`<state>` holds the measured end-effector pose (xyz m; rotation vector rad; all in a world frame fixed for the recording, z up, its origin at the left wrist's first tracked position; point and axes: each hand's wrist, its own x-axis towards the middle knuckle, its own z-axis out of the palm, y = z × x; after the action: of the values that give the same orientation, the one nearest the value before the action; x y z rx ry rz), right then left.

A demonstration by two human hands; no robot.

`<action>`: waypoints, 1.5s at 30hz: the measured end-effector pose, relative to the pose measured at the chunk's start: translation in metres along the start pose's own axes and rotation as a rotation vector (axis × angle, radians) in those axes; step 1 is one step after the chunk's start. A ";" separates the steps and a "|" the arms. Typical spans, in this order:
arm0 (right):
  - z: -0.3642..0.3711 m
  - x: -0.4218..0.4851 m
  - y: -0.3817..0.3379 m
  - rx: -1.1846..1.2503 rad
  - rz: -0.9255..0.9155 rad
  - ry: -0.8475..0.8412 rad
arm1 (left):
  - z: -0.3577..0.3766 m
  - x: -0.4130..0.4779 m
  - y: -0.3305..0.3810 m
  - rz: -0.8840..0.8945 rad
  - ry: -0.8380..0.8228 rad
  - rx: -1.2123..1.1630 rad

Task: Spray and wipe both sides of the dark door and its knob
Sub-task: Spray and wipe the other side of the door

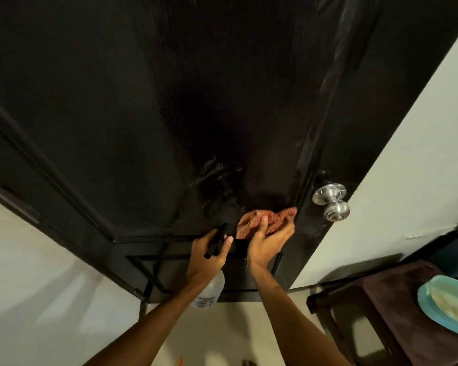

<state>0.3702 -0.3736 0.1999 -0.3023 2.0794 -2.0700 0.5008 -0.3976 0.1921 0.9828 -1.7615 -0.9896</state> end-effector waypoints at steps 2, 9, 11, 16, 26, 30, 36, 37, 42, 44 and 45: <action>0.006 -0.004 0.022 0.057 0.298 0.008 | -0.003 -0.002 -0.005 0.004 -0.002 0.014; 0.039 -0.015 0.021 0.276 0.352 -0.108 | -0.038 -0.006 -0.020 -0.022 0.065 0.051; 0.037 -0.027 0.024 0.281 0.320 -0.153 | -0.045 -0.009 -0.018 0.010 0.058 0.058; 0.048 -0.039 -0.018 0.179 0.149 -0.087 | -0.065 -0.018 -0.022 -0.043 0.082 0.016; 0.033 -0.056 0.023 -0.410 -0.521 -0.442 | -0.086 -0.029 -0.046 -0.129 0.199 -0.001; 0.059 -0.046 -0.022 -0.428 -0.846 -0.433 | -0.089 -0.031 -0.058 -0.140 0.230 0.023; 0.065 -0.047 0.028 -1.018 -1.179 -0.832 | -0.100 -0.042 -0.069 -0.227 0.271 -0.051; 0.065 -0.043 0.034 -1.080 -1.238 -0.868 | -0.105 -0.042 -0.069 -0.249 0.286 -0.056; 0.102 -0.057 -0.004 -0.984 -1.580 -0.797 | -0.140 -0.039 -0.073 -0.250 0.368 -0.089; 0.122 -0.072 -0.016 -1.038 -1.660 -0.797 | -0.147 -0.039 -0.074 -0.261 0.391 -0.088; 0.136 -0.081 -0.008 -1.089 -1.732 -0.837 | -0.154 -0.040 -0.080 -0.275 0.419 -0.107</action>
<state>0.4862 -0.4821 0.2067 -3.0808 1.9596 -0.1408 0.6730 -0.4257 0.1564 1.2805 -1.2393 -0.9515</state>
